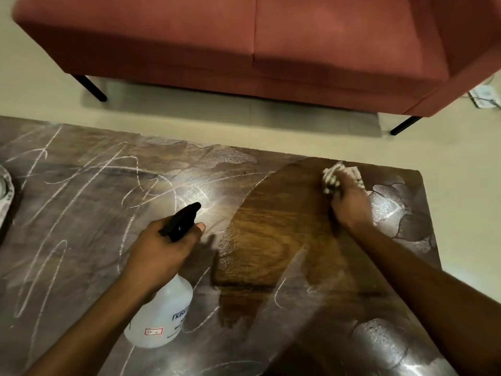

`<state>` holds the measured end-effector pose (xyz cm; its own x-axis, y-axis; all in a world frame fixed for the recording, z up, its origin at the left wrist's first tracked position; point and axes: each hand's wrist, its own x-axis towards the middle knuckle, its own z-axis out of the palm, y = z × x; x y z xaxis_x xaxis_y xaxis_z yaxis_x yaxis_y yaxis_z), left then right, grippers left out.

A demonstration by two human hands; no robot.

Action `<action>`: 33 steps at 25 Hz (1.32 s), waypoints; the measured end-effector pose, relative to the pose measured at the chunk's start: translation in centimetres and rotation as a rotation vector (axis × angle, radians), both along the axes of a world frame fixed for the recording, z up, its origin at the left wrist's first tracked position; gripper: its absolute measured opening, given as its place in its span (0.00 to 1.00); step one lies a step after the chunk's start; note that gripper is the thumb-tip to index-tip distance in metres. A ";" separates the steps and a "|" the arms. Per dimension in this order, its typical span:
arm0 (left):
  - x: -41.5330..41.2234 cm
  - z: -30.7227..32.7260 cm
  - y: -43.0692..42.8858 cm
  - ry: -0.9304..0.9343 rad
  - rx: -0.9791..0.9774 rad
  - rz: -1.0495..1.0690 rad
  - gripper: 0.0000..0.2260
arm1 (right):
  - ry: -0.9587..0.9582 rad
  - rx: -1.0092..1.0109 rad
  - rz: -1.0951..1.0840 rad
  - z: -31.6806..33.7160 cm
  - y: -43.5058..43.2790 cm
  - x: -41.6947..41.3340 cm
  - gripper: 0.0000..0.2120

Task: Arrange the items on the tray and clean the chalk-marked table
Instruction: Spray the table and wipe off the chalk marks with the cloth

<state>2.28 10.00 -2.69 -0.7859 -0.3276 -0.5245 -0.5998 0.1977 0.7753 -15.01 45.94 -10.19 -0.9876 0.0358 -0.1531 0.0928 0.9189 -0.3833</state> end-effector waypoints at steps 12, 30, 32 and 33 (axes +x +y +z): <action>3.6 0.3 -5.8 0.006 -0.007 0.090 0.09 | -0.132 -0.103 1.459 -1.1 -17.1 13.9 0.28; 3.2 0.6 -8.4 0.034 -0.010 -0.043 0.05 | -0.051 -0.061 0.937 -1.5 -20.4 12.0 0.24; 3.7 0.4 -8.1 0.010 -0.009 -0.085 0.06 | -0.057 -0.057 0.363 -1.1 -14.9 8.0 0.25; 4.1 0.5 -7.8 0.005 -0.011 -0.116 0.06 | -0.072 -0.089 0.114 -0.5 -12.1 6.9 0.25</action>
<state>6.36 2.18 -2.15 -0.8215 -0.2404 -0.5170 -0.5684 0.2741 0.7757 -8.14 33.88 -10.73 -0.9708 -0.0923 -0.2216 0.0206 0.8878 -0.4598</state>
